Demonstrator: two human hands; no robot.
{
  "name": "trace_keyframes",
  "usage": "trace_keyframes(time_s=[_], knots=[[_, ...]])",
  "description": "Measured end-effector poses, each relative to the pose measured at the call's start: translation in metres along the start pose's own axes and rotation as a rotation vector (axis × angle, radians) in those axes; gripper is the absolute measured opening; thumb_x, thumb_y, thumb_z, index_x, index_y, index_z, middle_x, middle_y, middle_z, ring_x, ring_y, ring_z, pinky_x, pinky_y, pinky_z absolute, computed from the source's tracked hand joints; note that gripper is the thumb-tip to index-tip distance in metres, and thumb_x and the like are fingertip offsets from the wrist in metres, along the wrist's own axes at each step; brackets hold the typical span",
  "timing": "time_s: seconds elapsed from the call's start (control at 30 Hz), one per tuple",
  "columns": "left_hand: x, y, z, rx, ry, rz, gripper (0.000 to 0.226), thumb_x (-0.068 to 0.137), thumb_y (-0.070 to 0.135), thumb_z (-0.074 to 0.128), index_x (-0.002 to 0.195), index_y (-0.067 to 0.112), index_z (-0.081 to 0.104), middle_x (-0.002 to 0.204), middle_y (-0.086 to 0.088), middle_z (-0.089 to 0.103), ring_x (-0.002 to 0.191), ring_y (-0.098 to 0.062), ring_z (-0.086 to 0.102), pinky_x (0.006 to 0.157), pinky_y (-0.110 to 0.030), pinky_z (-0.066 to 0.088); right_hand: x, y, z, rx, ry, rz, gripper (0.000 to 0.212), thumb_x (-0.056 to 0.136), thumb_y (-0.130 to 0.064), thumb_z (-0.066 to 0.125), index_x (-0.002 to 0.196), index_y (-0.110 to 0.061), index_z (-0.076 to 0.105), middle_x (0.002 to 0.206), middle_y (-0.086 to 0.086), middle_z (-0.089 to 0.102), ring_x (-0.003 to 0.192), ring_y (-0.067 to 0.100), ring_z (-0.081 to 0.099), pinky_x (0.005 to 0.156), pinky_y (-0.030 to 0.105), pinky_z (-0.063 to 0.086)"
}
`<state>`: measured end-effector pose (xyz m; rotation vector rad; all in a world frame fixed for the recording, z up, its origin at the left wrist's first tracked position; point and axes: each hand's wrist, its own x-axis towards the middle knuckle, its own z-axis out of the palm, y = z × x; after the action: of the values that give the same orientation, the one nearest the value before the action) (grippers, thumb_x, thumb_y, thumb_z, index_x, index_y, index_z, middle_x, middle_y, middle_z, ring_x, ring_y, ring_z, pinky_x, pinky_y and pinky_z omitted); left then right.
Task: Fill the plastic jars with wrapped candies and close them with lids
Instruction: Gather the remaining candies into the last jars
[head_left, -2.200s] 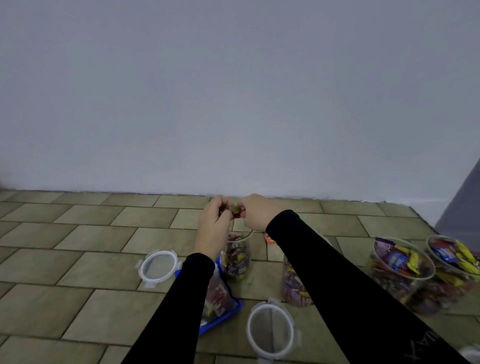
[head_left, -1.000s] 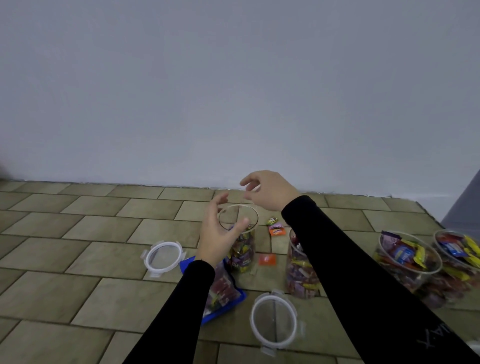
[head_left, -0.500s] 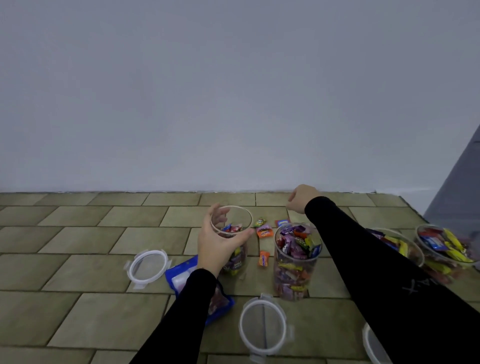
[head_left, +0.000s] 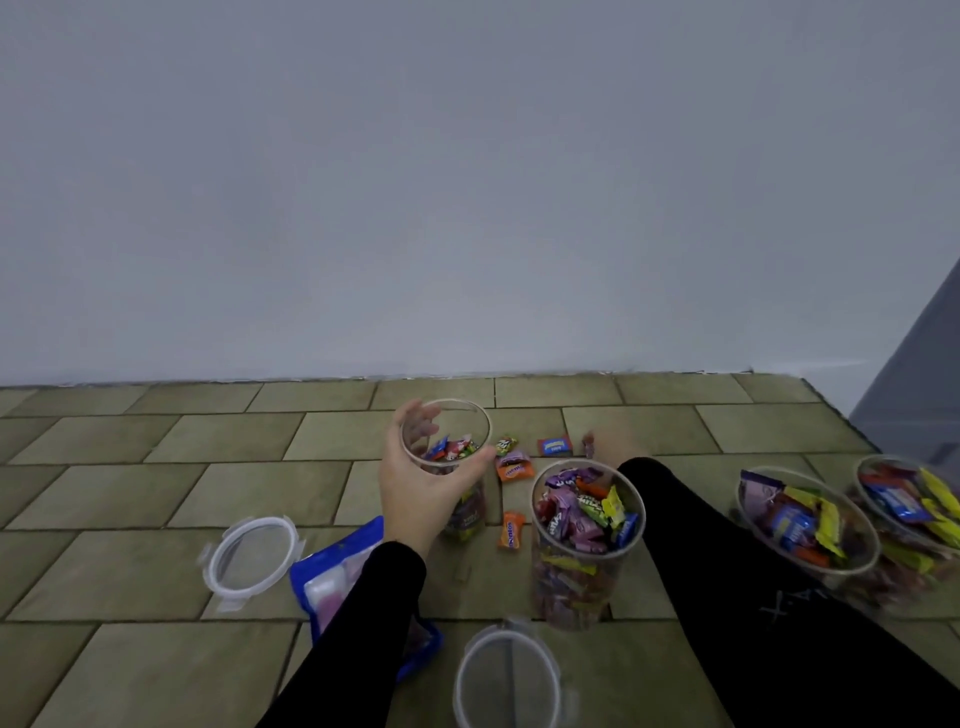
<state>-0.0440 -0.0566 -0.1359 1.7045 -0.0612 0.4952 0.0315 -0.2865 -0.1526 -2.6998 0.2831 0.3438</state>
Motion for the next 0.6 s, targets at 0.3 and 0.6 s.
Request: trace_keyframes(time_s=[0.3, 0.6], knots=[[0.011, -0.006, 0.005, 0.013, -0.007, 0.010, 0.090, 0.054, 0.050, 0.084, 0.131, 0.029, 0.042, 0.121, 0.014, 0.059, 0.112, -0.008, 0.056, 0.098, -0.038, 0.049, 0.003, -0.008, 0.033, -0.206, 0.027, -0.383, 0.075, 0.090, -0.050, 0.054, 0.151, -0.035, 0.012, 0.154, 0.010, 0.014, 0.141, 0.029, 0.019, 0.114, 0.045, 0.020], [0.019, -0.008, 0.010, 0.023, 0.005, 0.010, 0.085, 0.056, 0.047, 0.083, 0.130, 0.031, 0.043, 0.120, 0.016, 0.059, 0.111, -0.006, 0.056, 0.098, -0.038, 0.049, 0.019, -0.016, 0.049, -0.170, -0.043, -0.467, 0.100, 0.073, -0.064, 0.067, 0.150, -0.038, 0.009, 0.159, 0.004, -0.004, 0.146, 0.030, -0.010, 0.116, 0.057, 0.004]])
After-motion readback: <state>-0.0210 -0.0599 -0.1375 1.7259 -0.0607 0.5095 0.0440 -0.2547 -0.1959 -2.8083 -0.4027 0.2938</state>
